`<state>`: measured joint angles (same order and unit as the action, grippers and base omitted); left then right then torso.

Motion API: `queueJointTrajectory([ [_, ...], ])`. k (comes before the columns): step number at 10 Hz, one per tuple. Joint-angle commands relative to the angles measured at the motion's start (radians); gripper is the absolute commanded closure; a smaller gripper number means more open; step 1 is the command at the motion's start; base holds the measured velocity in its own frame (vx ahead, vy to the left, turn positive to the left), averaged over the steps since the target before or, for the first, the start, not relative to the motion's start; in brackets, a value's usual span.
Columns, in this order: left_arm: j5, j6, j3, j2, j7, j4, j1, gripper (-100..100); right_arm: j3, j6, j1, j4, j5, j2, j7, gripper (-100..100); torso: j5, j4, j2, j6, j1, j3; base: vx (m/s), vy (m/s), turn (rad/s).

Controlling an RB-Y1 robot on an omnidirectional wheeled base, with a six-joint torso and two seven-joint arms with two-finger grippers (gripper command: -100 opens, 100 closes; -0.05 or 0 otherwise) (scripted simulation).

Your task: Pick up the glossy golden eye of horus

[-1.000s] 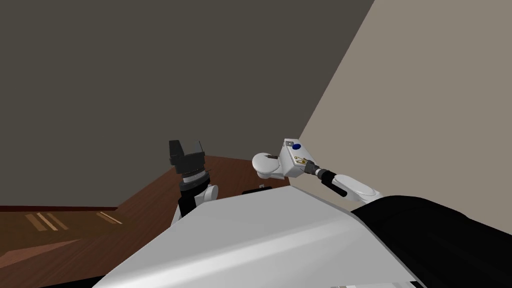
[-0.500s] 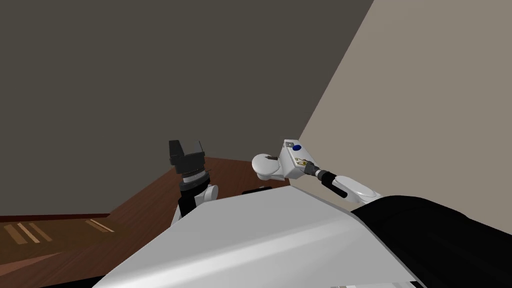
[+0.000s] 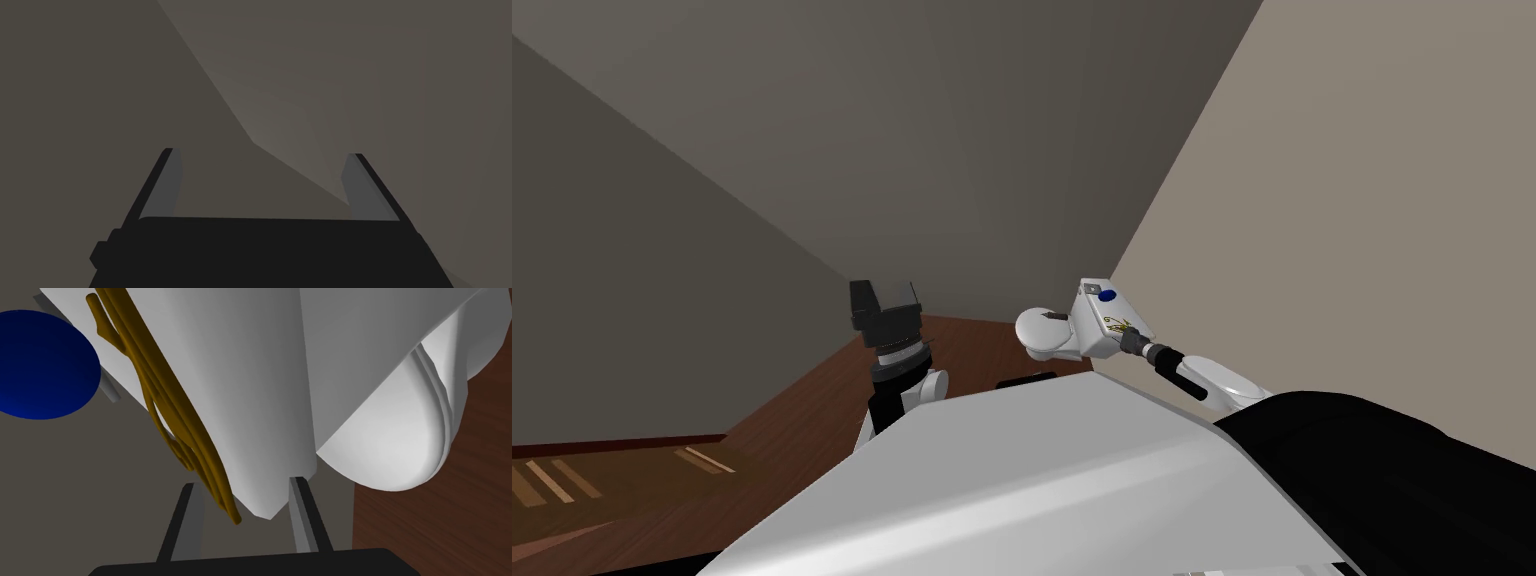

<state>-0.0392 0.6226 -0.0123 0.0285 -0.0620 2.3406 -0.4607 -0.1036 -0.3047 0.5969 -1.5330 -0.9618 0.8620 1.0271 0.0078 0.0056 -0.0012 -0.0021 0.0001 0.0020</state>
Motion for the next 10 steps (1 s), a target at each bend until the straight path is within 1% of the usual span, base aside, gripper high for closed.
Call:
queueJointTrajectory([
  [1, 0.000, 0.000, 0.000, 0.000, 0.000, 0.000, 0.000, 0, 0.000, 0.000, 0.000, 0.000, 0.000, 0.000, 0.000, 100, 0.000, 0.000, 0.000, 0.000, 0.000, 0.000, -0.009, 0.008, -0.013],
  [3, 0.000, 0.000, 0.000, 0.000, 0.000, 0.000, 0.000, 0, 0.001, -0.001, 0.001, 0.000, 0.000, 0.000, 0.000, 100, 0.000, 0.000, -0.002, -0.001, -0.002, -0.001, 0.000, 0.000, 0.000],
  [4, 0.000, 0.000, 0.000, 0.000, 0.000, 0.000, 0.000, 0, 0.001, -0.001, 0.001, 0.000, 0.000, 0.000, 0.000, 0, -0.001, 0.000, -0.003, -0.001, -0.002, -0.001, 0.000, 0.000, 0.000],
  [5, 0.000, 0.000, 0.000, 0.000, 0.000, 0.000, 0.000, 0, -0.011, 0.020, -0.010, -0.011, -0.019, 0.017, -0.036, 100, -0.001, 0.000, -0.003, -0.001, -0.002, -0.002, -0.080, -0.006, 0.076],
  [6, 0.000, 0.000, 0.000, 0.000, 0.000, 0.000, 0.000, 0, -0.010, 0.024, -0.010, -0.014, -0.025, 0.021, -0.048, 100, 0.001, 0.002, -0.001, -0.003, -0.003, 0.000, -0.109, -0.009, 0.068],
  [7, 0.000, 0.000, 0.000, 0.000, 0.000, 0.000, 0.000, 0, -0.008, 0.033, -0.010, -0.021, -0.038, 0.030, -0.071, 100, 0.002, 0.003, 0.000, -0.003, -0.003, 0.002, -0.078, -0.006, 0.049],
  [8, 0.000, 0.000, 0.000, 0.000, 0.000, 0.000, 0.000, 0, -0.006, 0.042, -0.010, -0.027, -0.050, 0.038, -0.094, 100, 0.002, 0.003, -0.001, -0.003, -0.004, 0.001, -0.076, -0.003, 0.040],
  [9, 0.000, 0.000, 0.000, 0.000, 0.000, 0.000, 0.000, 0, -0.005, 0.047, -0.010, -0.030, -0.056, 0.042, -0.106, 100, 0.002, 0.003, -0.001, -0.003, -0.004, 0.001, -0.074, -0.013, 0.023],
  [10, 0.000, 0.000, 0.000, 0.000, 0.000, 0.000, 0.000, 0, -0.008, 0.040, -0.011, -0.025, -0.051, 0.037, -0.092, 100, 0.002, 0.003, -0.001, -0.003, -0.004, 0.001, -0.031, -0.008, 0.004],
])
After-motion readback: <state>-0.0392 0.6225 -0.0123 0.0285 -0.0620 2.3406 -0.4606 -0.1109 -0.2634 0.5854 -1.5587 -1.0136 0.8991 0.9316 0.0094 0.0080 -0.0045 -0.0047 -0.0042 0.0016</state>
